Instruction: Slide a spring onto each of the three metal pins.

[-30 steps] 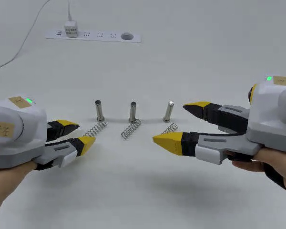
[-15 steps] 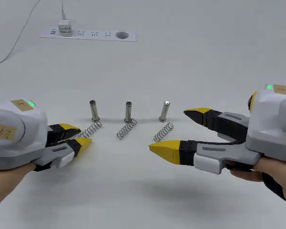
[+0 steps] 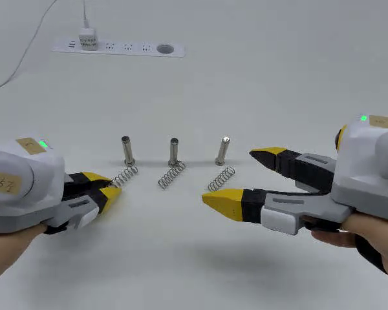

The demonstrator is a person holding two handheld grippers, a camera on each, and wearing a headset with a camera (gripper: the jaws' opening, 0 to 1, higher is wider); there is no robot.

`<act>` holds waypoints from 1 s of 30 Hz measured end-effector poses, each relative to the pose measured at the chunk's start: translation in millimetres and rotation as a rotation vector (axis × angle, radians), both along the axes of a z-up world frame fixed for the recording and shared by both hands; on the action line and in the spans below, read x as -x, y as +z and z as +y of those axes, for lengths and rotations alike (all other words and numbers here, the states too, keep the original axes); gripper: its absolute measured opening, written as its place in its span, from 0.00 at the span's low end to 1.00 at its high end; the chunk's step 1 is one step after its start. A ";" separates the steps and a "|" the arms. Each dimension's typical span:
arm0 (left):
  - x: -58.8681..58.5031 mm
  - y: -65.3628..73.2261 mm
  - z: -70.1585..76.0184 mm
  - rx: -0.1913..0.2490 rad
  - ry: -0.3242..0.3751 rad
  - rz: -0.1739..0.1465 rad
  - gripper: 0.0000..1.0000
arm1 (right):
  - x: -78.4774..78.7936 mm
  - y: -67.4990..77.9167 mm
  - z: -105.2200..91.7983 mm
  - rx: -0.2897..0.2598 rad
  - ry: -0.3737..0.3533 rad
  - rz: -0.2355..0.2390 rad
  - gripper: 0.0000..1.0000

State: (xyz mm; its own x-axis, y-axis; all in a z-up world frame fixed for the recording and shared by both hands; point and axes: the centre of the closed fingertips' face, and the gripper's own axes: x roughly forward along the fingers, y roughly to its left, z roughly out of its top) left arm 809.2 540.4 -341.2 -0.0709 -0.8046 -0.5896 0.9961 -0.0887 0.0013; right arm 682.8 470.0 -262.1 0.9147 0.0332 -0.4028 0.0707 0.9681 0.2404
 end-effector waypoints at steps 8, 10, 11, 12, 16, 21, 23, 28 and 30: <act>8.1 23.3 2.1 0.061 0.004 -0.004 0.10 | -3.4 4.9 3.5 -0.022 -0.006 -0.004 0.69; 11.4 30.7 3.1 0.082 0.002 -0.005 0.10 | -5.1 7.6 5.5 -0.036 -0.006 -0.013 0.68; 12.1 33.7 3.2 0.090 0.005 -0.005 0.10 | -5.9 8.9 6.2 -0.044 -0.007 -0.018 0.67; 13.7 38.1 4.2 0.101 0.008 -0.005 0.10 | -7.4 11.1 7.5 -0.053 -0.007 -0.026 0.67; 19.4 52.9 5.7 0.149 0.018 0.005 0.10 | -13.4 18.9 12.4 -0.102 -0.011 -0.061 0.64; 25.8 70.6 6.9 0.204 0.024 0.009 0.10 | -23.2 27.9 20.8 -0.166 -0.010 -0.098 0.60; 27.9 77.8 7.8 0.229 0.030 0.010 0.10 | -27.6 31.6 24.6 -0.203 -0.012 -0.116 0.59; 34.4 90.9 11.1 0.276 0.035 0.012 0.10 | -37.7 42.4 31.2 -0.298 -0.023 -0.168 0.54; 37.0 95.0 12.3 0.294 0.039 0.010 0.10 | -41.6 46.0 32.9 -0.331 -0.029 -0.185 0.52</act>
